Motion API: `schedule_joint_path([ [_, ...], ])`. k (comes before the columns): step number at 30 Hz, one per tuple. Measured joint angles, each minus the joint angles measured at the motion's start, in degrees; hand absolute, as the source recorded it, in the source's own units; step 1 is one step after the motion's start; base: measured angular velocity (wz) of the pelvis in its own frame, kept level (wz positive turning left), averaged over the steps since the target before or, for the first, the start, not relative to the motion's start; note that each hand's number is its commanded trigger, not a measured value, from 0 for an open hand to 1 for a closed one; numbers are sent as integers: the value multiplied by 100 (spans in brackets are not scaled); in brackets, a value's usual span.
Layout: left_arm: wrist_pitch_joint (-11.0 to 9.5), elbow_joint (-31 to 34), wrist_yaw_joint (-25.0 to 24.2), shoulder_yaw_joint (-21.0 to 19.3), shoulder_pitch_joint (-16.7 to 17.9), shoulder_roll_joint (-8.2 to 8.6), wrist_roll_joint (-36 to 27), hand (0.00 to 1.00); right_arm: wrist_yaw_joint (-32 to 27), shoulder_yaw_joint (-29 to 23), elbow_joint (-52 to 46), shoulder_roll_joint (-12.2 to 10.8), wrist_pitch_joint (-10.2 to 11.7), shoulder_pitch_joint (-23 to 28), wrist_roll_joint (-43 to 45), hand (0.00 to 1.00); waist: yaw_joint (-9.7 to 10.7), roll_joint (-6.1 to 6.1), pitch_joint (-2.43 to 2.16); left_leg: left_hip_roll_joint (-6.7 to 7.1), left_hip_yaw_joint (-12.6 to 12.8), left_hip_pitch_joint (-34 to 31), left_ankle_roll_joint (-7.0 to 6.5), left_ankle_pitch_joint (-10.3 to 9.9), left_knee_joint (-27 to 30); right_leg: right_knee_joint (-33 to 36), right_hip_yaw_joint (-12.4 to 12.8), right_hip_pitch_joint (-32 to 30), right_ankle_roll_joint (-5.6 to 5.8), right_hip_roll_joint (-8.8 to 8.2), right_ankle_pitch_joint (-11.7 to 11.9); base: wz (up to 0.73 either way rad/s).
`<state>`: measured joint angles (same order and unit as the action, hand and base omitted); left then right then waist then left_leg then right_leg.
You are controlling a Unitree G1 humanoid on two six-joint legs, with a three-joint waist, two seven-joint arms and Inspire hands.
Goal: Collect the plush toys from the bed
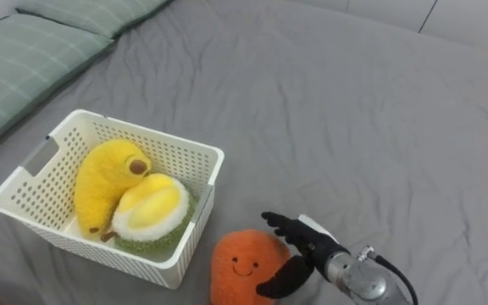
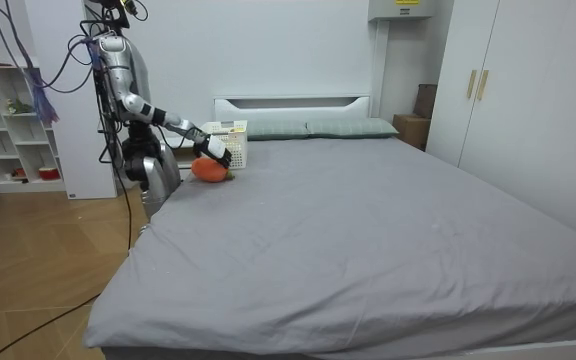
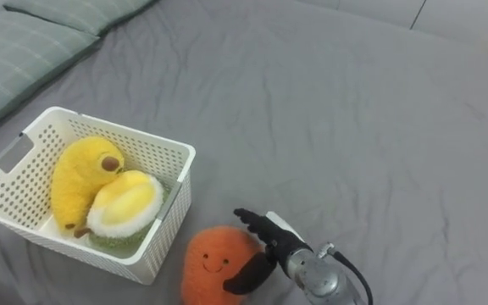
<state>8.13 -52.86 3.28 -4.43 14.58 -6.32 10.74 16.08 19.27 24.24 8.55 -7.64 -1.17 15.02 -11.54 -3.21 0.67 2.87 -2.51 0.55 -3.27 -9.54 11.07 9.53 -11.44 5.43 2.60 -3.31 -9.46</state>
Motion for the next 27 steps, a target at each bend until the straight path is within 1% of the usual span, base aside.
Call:
schedule_joint_path([
  [1,0,3,6,22,9,1,0,0,8,3,3,1,-2,-2,54,0,-36,23,15,-4,-1,-4,1,-10,23,0,-24,11,0,0,0,7],
  [5,0,67,66,126,13,6,1,0,1,94,164,-4,1,-7,46,0,-171,35,20,-10,3,-9,7,-19,29,-1,-24,10,0,5,-1,0],
  [6,-1,75,83,126,15,15,1,0,-13,98,246,-14,0,-17,48,0,-232,26,15,-9,-1,-15,7,-20,32,-1,-26,10,0,4,-1,0],
  [7,-1,88,85,127,18,18,1,0,-47,94,286,-11,1,-19,45,0,-279,35,20,-9,-1,-18,7,-22,37,-2,-32,10,0,4,-1,0],
  [10,-3,227,84,125,80,43,-1,0,-106,83,398,-29,-1,-119,58,0,-305,30,17,-8,-1,-35,6,-26,55,-2,-42,9,0,3,-1,0],
  [14,-2,209,90,123,110,60,-7,0,-246,85,483,-92,-11,-198,287,0,-331,24,8,-6,-18,-40,7,-26,55,-9,-79,11,-1,-1,-1,1],
  [16,13,158,130,126,136,64,-3,0,-397,89,483,-171,-46,-214,383,0,-329,33,6,2,-65,-16,6,-24,55,-11,-141,46,-1,-4,-1,8],
  [18,17,138,155,131,153,68,-3,0,-512,90,497,-186,-56,-217,402,0,-341,33,6,6,-88,-7,6,-24,55,-11,-202,66,-1,-10,-1,7],
  [19,26,110,156,130,163,81,2,0,-583,89,503,-185,-57,-224,414,0,-379,35,7,11,-96,-5,5,-23,55,-15,-252,74,-1,-18,-1,4],
  [20,34,103,156,130,175,91,4,0,-624,88,506,-185,-58,-224,440,18,-397,36,8,13,-97,-1,5,-23,56,-21,-275,82,-1,-22,-1,5],
  [21,55,91,156,136,206,112,7,0,-708,89,530,-189,-59,-225,493,45,-421,38,10,32,-136,8,3,-24,60,-70,-297,126,-1,-27,-1,11],
  [22,74,32,156,148,213,127,10,0,-780,89,611,-191,-59,-241,529,57,-449,47,10,51,-182,16,2,-24,63,-94,-316,157,-1,-34,-1,15],
  [23,82,5,155,165,222,128,11,0,-799,89,664,-194,-64,-263,529,87,-456,47,9,59,-206,16,2,-23,66,-94,-325,167,-1,-38,-1,17],
  [24,132,-2,154,220,266,128,10,0,-804,89,745,-199,-83,-316,529,100,-458,45,11,68,-237,14,1,-23,68,-94,-358,176,-1,-44,-1,11],
  [27,228,1,141,298,369,136,12,0,-925,106,899,-213,-102,-434,533,100,-465,59,19,89,-291,11,-6,-19,81,-95,-439,209,-1,-60,-2,11],
])
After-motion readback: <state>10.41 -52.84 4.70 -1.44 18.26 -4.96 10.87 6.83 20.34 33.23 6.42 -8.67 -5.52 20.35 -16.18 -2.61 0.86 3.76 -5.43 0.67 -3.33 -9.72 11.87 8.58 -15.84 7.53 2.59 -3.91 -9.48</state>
